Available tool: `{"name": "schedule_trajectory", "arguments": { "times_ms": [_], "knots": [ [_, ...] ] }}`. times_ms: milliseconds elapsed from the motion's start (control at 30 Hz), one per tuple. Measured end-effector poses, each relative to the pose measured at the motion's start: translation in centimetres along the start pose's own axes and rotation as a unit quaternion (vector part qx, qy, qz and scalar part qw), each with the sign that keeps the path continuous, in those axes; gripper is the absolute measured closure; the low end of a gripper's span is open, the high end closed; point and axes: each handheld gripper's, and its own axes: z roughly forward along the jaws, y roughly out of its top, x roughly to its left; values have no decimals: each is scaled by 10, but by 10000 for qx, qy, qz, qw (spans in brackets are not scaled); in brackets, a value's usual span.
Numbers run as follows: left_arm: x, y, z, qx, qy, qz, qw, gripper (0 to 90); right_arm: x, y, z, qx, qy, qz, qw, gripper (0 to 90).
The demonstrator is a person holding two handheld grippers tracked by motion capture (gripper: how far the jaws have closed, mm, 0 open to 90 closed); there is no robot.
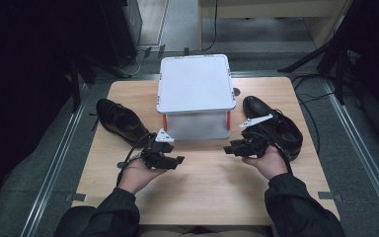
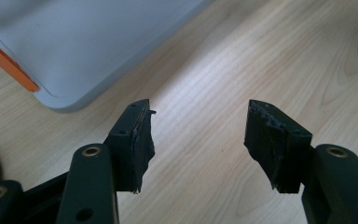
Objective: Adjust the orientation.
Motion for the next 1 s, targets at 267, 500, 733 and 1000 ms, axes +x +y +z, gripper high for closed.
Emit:
{"name": "schedule_trajectory", "arguments": {
  "times_ms": [267,500,733,1000],
  "knots": [
    [6,6,5,19,-251,-128,9996,397,-3,-12,-6,160,-118,113,9997,567],
    [6,9,12,151,-426,-152,9989,310,-5,-17,-9,206,-116,258,9994,575],
    [5,9,13,239,-439,-103,9987,348,-2,-16,-3,311,-116,105,9994,567],
    [9,7,13,299,-457,-126,9984,389,-4,-17,-2,414,-123,25,9991,569]
  ]
}}
